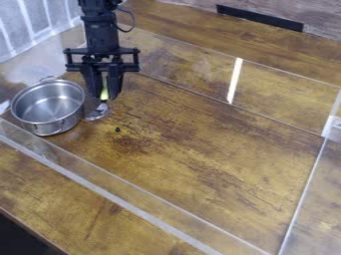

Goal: Move the green spoon to the left

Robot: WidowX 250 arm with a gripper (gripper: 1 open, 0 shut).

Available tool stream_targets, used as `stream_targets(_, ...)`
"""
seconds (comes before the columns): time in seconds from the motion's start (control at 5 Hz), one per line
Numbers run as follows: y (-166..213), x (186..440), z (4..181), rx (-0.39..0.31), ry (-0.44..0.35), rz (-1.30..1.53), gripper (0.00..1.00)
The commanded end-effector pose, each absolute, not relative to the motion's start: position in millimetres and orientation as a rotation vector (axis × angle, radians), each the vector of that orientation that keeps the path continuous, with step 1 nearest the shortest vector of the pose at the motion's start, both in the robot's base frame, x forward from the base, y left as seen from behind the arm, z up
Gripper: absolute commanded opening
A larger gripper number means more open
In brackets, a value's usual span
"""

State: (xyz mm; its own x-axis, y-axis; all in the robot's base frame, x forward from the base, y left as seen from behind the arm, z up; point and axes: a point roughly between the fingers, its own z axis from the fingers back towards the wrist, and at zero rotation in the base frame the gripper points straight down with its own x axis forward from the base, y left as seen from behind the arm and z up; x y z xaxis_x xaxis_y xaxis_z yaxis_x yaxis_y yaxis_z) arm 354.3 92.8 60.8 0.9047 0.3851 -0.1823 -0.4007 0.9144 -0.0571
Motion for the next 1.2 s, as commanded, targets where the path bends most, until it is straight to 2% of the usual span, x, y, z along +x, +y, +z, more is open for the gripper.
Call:
stream_targets(0.0, 104.9, 358.9, 81.3, -0.086, 0.106, 0.43, 0.0)
stream_targets(1.0, 112.5, 355.5, 80.8, -0.073, 0.123, 0.464, 0.0)
